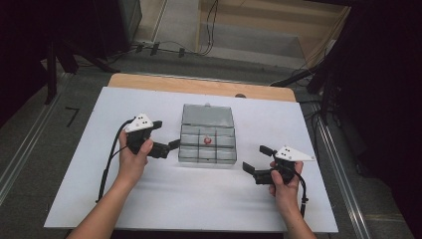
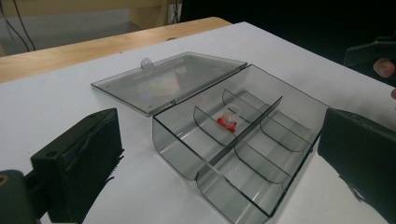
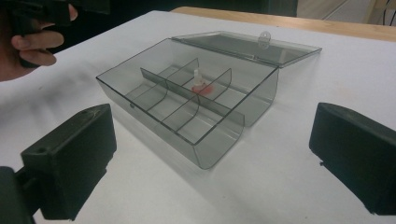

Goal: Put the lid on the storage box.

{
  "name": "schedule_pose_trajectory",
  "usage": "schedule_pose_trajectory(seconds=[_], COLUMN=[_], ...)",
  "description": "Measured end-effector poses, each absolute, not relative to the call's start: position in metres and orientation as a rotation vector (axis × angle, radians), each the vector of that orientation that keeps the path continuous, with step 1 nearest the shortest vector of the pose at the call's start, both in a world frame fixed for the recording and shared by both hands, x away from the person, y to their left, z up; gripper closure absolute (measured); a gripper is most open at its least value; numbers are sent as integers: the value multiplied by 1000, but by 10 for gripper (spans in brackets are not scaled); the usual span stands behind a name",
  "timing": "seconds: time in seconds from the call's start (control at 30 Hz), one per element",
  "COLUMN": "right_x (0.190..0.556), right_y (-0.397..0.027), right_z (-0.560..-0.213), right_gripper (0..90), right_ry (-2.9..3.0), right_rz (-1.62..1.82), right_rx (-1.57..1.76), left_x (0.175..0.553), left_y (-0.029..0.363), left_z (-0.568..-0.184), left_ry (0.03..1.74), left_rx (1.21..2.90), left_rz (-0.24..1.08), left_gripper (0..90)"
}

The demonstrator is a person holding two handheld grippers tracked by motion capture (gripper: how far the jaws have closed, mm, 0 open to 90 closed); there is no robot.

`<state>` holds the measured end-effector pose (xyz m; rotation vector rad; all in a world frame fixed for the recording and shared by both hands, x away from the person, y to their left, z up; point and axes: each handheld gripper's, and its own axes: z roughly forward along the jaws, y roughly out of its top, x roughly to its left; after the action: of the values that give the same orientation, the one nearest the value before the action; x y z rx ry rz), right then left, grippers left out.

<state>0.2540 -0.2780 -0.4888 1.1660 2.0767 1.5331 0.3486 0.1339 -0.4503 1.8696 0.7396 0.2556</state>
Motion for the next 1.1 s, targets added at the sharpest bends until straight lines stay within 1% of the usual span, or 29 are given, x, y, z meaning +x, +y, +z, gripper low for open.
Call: schedule_pose_trajectory(seconds=[0.17, 0.6, 0.77, 1.03, 1.1], right_x=[254, 254, 253, 253, 253], right_y=[-277, -275, -274, -272, -272], right_z=[-490, -492, -492, -492, -492], right_gripper=[0, 0, 0, 0, 0], right_ry=[2081, 2089, 2094, 2095, 2097], right_rz=[1529, 1523, 1523, 1527, 1525], right_rx=[1176, 1167, 1170, 1170, 1169], left_x=[360, 391, 401, 418, 420], left_y=[125, 112, 107, 102, 99], left_z=[-447, -446, -450, -461, -462], left_ry=[737, 788, 817, 873, 900], left_rx=[1891, 1882, 1891, 1876, 1885], left_rz=[262, 245, 256, 210, 246], left_gripper=[0, 8, 10, 41, 45])
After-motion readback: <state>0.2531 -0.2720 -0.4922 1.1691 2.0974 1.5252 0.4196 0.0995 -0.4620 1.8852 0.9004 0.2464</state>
